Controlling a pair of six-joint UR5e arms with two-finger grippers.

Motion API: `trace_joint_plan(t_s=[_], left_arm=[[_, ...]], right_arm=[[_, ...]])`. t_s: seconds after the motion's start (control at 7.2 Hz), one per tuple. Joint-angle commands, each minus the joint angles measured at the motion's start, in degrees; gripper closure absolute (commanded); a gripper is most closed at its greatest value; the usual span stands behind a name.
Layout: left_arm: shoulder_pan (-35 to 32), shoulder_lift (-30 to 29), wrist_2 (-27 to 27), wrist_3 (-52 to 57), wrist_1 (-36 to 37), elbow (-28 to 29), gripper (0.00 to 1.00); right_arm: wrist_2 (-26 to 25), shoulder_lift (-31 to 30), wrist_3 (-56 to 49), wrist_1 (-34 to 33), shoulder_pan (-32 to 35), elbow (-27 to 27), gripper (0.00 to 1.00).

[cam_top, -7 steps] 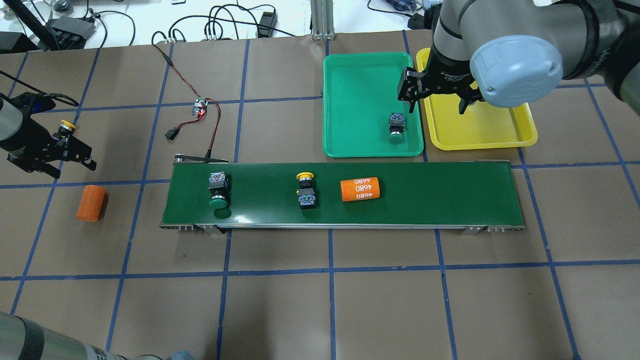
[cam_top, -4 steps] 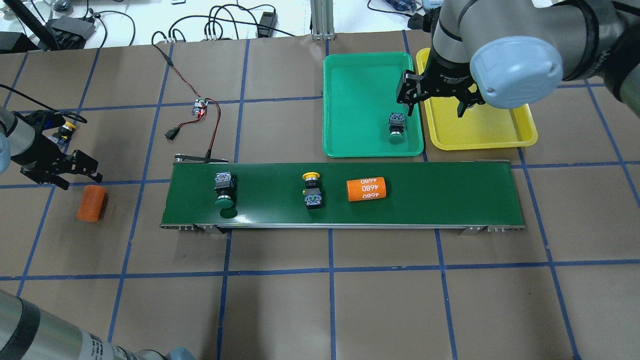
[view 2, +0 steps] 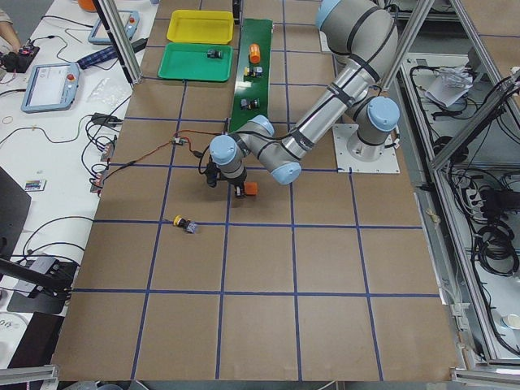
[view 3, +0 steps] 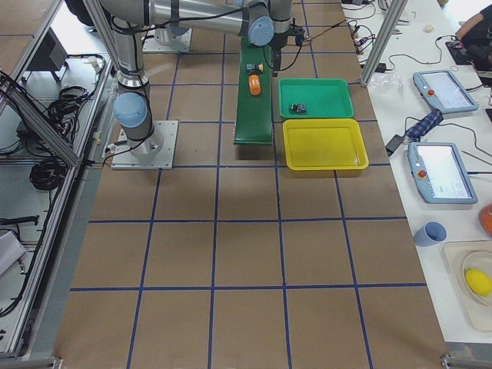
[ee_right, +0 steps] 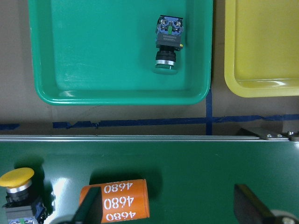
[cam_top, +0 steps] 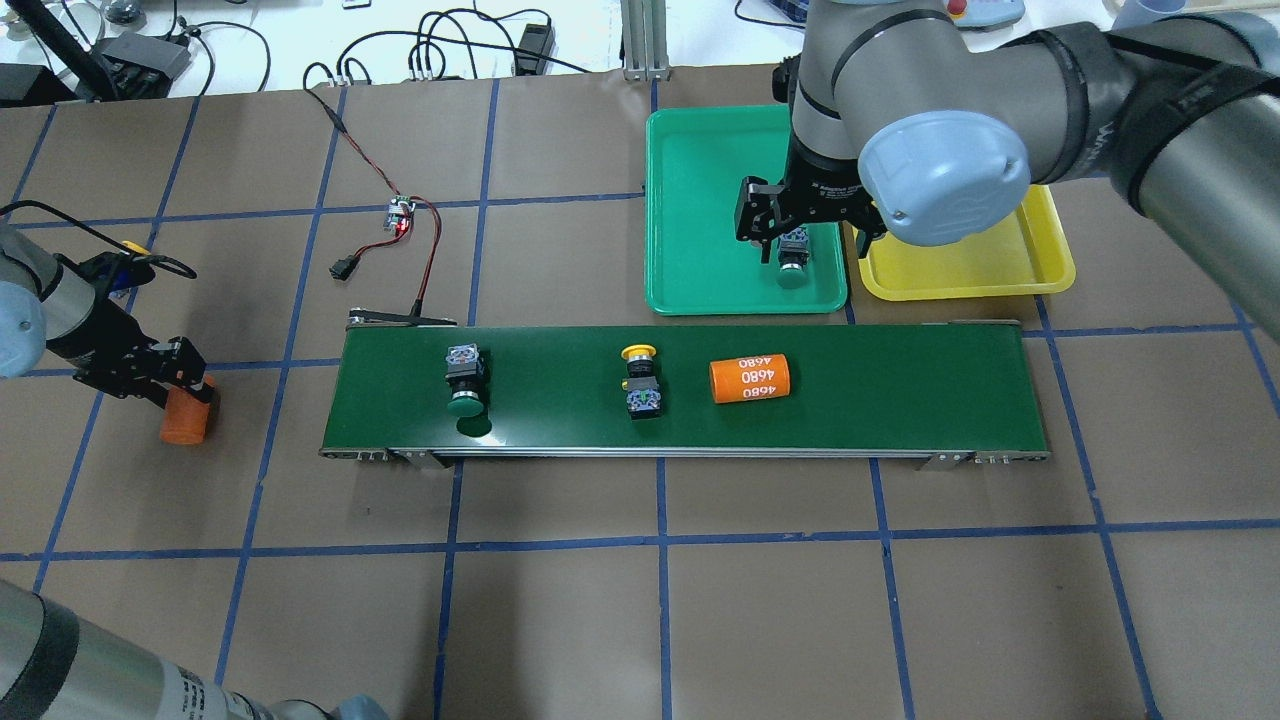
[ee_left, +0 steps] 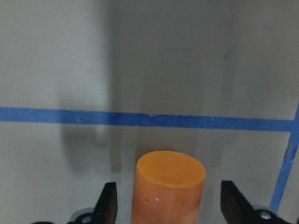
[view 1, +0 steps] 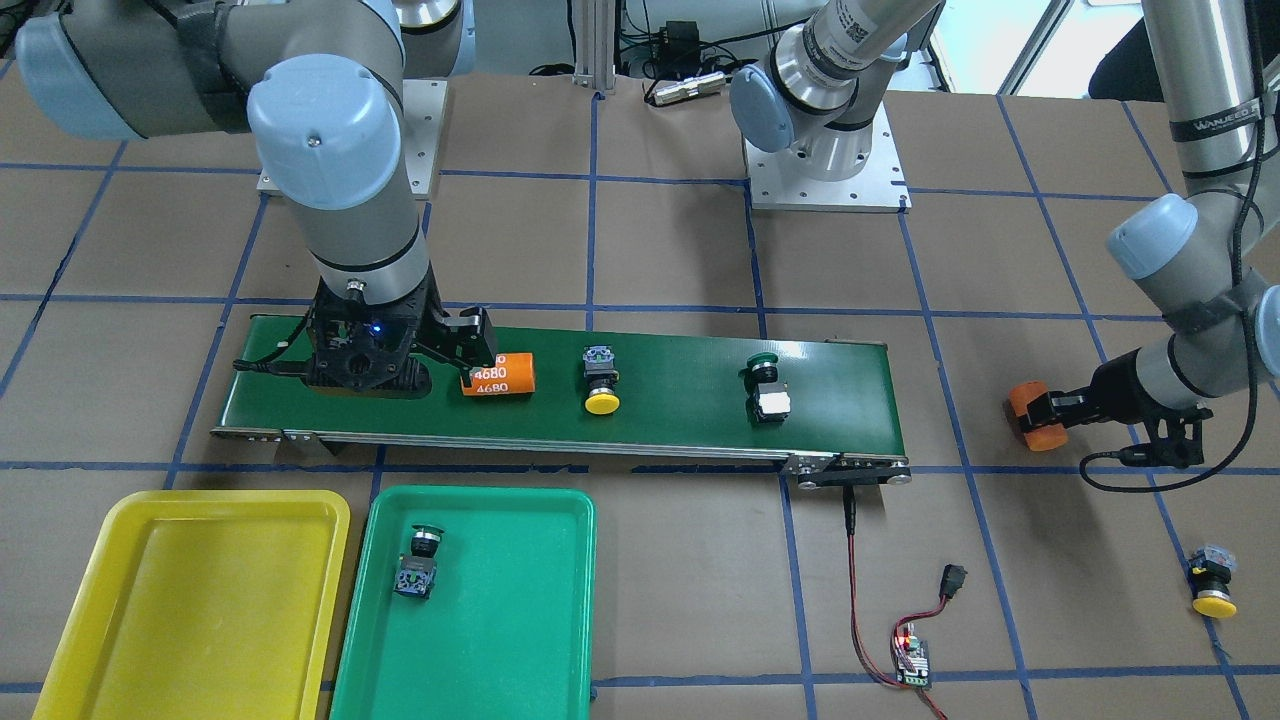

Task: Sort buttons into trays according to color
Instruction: 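Place the orange cylinder on the belt while the right gripper lowers toward the yellow button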

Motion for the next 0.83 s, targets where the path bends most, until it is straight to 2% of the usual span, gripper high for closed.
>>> trace_joint_plan(t_s=[0.0,0.14,0.28,0.56,0.69], left_arm=[[-0.54,3.74,-0.2,-1.76,-3.52,0.97,1.0],[-2.29,6.99,-0.46,7.63,-7.73,1.94,1.0],[-7.18,9.89,-0.12,10.68,-9.42,1.69,1.0],[-19.47,14.21,1.46,22.08,-9.61,1.42,1.0],[-23.79,16.66,1.47,31.62,-10.22,-0.06,1.0]], right_arm=[[-0.1,0.69,0.15,-0.18,0.52,-0.05,0.0],[-0.01,0.6,0.06,-0.96,0.61,-0.05,0.0],[-0.18,0.69,-0.11,-0.88,0.61,-0.05,0.0],[-0.36,0.87,-0.12,-0.97,0.61,0.04,0.0],[-0.36,0.87,-0.03,-0.97,0.7,0.04,0.0]])
